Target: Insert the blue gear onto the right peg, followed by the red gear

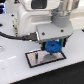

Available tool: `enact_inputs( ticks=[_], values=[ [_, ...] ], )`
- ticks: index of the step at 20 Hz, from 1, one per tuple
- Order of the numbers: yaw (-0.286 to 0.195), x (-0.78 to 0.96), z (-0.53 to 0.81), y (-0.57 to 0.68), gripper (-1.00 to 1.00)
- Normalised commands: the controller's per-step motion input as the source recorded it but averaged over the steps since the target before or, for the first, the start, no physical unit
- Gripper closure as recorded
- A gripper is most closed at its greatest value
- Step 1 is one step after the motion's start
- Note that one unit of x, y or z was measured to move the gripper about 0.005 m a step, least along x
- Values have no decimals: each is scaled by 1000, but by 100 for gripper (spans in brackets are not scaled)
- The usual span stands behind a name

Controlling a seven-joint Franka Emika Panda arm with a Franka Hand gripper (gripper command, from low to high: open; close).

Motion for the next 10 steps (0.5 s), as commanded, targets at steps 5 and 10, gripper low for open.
enact_inputs(
  ticks=[5,10],
  values=[
    [0,344,174,-150,100],
    [0,181,-22,-21,100]
  ],
)
